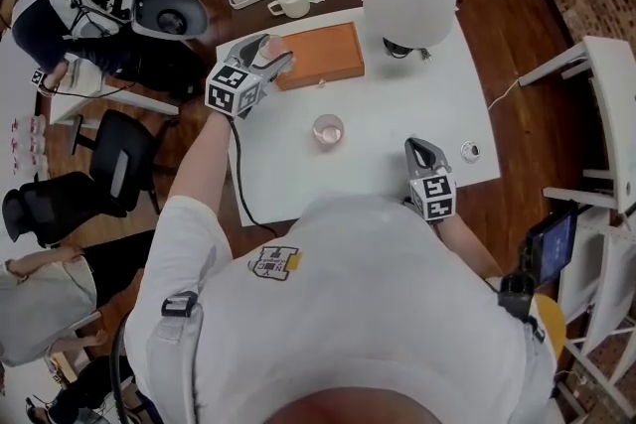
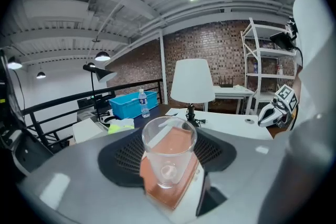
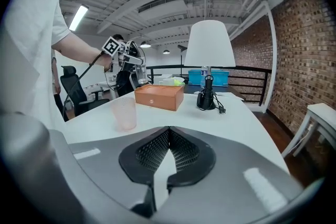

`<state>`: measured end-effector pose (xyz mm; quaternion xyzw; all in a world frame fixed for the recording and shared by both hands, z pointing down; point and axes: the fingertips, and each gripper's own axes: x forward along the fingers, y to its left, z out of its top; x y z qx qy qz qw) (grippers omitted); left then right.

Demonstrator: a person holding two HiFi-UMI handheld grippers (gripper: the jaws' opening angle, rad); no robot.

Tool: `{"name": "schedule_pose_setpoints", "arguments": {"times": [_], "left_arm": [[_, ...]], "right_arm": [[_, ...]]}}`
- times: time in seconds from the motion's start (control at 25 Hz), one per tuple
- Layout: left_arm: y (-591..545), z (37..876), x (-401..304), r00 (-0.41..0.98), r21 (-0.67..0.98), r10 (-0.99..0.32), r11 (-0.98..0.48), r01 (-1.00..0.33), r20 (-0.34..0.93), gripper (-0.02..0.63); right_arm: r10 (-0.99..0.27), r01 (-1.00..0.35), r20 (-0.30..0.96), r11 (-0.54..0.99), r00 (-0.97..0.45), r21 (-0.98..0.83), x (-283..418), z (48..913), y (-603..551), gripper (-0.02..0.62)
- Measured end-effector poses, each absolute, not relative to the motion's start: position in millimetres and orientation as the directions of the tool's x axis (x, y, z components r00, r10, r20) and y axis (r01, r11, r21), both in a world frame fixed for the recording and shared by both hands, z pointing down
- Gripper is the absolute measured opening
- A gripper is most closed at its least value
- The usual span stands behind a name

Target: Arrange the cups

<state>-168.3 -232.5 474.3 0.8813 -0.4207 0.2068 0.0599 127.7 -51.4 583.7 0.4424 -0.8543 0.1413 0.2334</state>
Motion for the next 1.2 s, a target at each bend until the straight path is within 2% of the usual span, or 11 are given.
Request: {"name": "schedule_pose_setpoints", "arguments": {"times": [0.4, 1.2], "left_arm": [[-291, 478, -173, 0.563, -0.018, -0.690, -0.639, -0.769, 0.456, 0.281], [-306, 520, -157, 0.584, 0.030, -0.631, -0.666, -0.745, 0.511, 0.281]], "right_arm": [[-0.720, -0.870, 0.546, 0.492, -0.427, -0.032, 145, 585, -45, 0.000], [-0.724, -0.889, 0.571, 0.457, -0.386, -0.022, 152, 584, -43, 0.000]]}}
